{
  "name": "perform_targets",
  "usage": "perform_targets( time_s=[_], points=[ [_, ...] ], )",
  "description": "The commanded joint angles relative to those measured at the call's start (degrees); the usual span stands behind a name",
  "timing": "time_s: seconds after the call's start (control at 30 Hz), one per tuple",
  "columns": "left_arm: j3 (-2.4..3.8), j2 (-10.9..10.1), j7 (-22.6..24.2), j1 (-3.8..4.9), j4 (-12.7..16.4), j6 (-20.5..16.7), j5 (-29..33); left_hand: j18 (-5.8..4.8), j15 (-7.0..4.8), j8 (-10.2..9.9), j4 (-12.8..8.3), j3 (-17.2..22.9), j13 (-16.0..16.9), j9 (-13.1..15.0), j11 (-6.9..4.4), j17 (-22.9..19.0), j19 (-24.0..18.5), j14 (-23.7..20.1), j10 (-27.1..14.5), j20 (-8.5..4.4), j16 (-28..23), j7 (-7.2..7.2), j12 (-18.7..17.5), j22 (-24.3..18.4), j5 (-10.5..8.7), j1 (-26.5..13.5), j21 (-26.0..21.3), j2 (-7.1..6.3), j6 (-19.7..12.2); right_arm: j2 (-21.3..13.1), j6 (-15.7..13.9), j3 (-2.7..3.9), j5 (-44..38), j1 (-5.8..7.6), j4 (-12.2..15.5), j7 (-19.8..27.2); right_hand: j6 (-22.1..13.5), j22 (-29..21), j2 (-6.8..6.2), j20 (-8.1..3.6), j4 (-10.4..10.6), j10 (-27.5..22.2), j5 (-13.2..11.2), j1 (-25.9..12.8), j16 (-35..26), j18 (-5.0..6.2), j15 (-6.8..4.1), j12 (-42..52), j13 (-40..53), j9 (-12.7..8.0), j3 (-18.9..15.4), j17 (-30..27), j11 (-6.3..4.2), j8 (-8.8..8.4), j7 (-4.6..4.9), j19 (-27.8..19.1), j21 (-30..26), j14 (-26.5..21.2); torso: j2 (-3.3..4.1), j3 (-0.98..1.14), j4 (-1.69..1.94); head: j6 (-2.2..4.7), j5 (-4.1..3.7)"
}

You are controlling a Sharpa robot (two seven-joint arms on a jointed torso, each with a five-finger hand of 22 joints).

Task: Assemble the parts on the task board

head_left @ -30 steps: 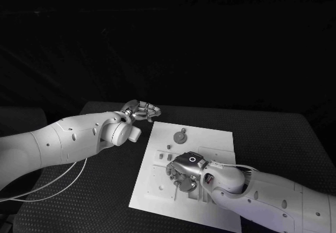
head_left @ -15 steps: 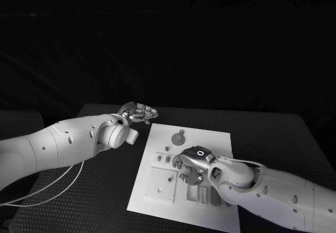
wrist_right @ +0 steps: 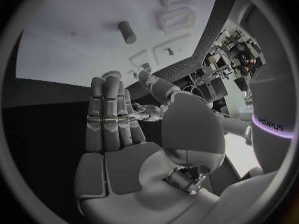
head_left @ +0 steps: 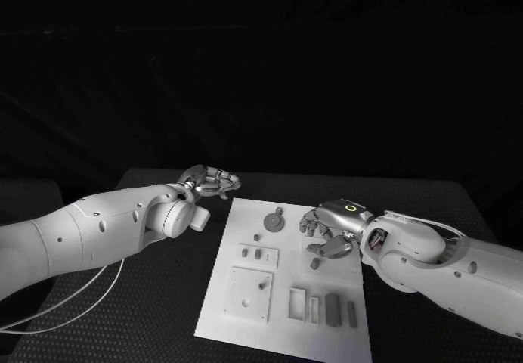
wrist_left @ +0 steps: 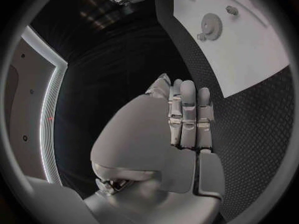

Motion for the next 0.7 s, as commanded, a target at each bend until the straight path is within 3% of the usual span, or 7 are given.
perform_targets(
  time_s=[0.03,0.2,0.27,0.37,0.57,0.7],
  points=[
    [0.03,0.00,0.44,0.06,0.04,0.89,0.14,-0.87,0.01,-0.23,0.11,-0.36,-0.05,-0.06,0.20,0.07,0.29,0.31,0.34,-2.98,0.29,0.34,-0.37,0.08,-0.35,-0.54,-0.28,0.08,-0.14,-0.53,6.75,0.09,1.55,0.24,0.62,-0.91,-0.14,0.11,0.15,0.00,-0.27,-1.11,0.43,-0.77,0.22,0.86,0.45,-0.34,-0.30,-0.07,-1.16,0.11,0.30,0.07,-0.57,-0.13,0.08,0.04,0.04,0.07,-0.10,0.15,-0.05],
    [0.03,-0.02,0.48,0.06,0.09,0.97,0.14,-0.87,0.02,-0.24,0.11,-0.36,-0.06,-0.06,0.20,0.07,0.29,0.31,0.33,-2.98,0.28,0.35,-0.39,0.08,-0.35,-0.54,-0.29,0.08,-0.14,-0.43,9.93,-0.02,-0.90,0.23,-0.20,-1.25,-2.82,0.30,0.08,0.41,-1.34,-6.68,0.60,-3.23,-0.24,0.77,1.62,-0.50,-2.05,-0.64,-5.46,0.27,1.55,-1.14,-2.31,-1.71,-0.58,-1.55,0.06,0.01,0.15,0.18,-0.23],
    [0.03,0.00,0.49,0.06,0.04,0.98,0.14,-0.87,0.02,-0.24,0.11,-0.37,-0.06,-0.06,0.21,0.07,0.29,0.31,0.32,-2.98,0.28,0.35,-0.40,0.09,-0.36,-0.55,-0.29,0.08,-0.15,-0.60,10.49,-0.43,-1.18,0.21,-0.16,-1.19,-3.07,0.37,0.09,0.59,-1.28,-7.35,0.86,-3.38,-0.25,0.85,1.81,-0.46,-2.46,-0.67,-6.18,0.40,1.75,-1.13,-2.78,-1.97,-0.74,-1.90,0.11,0.04,0.21,0.19,-0.28],
    [0.03,-0.16,0.46,0.06,0.04,0.95,0.14,-0.87,0.03,-0.24,0.12,-0.37,-0.07,-0.06,0.21,0.07,0.30,0.30,0.30,-2.98,0.28,0.35,-0.42,0.09,-0.36,-0.56,-0.30,0.08,-0.15,-0.78,11.86,-0.84,-1.38,0.16,0.05,-1.05,-3.13,0.49,0.15,0.67,-1.34,-7.53,1.45,-3.28,-0.13,0.86,1.66,-0.30,-2.77,-0.65,-6.83,0.57,1.58,-1.01,-2.78,-2.05,-0.80,-1.97,0.10,0.05,0.27,0.11,-0.23],
    [0.03,-0.24,0.47,0.05,-0.04,1.06,0.14,-0.87,0.04,-0.25,0.12,-0.37,-0.08,-0.06,0.22,0.07,0.31,0.30,0.29,-2.98,0.29,0.35,-0.44,0.10,-0.36,-0.57,-0.30,0.09,-0.16,-1.47,13.45,-0.94,-1.36,-0.17,0.69,-1.12,-3.13,0.69,0.30,0.72,-1.10,-7.33,2.88,-3.73,0.01,0.86,1.57,-0.08,-3.29,-0.60,-8.39,0.81,1.47,-0.69,-2.70,-2.12,-0.95,-2.13,0.06,-0.05,0.26,-0.06,-0.37],
    [0.03,-0.27,0.48,0.05,-0.04,1.14,0.13,-0.87,0.04,-0.25,0.12,-0.37,-0.09,-0.06,0.23,0.07,0.31,0.30,0.29,-2.98,0.29,0.36,-0.45,0.10,-0.36,-0.58,-0.31,0.10,-0.16,-1.38,12.79,-1.09,-1.70,-0.77,0.56,-0.88,-2.95,0.78,0.51,0.67,-0.82,-6.84,3.53,-4.03,0.08,0.86,1.54,0.12,-3.47,-0.52,-9.14,0.92,1.44,-0.43,-2.46,-2.04,-1.02,-2.14,0.07,-0.11,0.23,-0.11,-0.43]
  ],
)
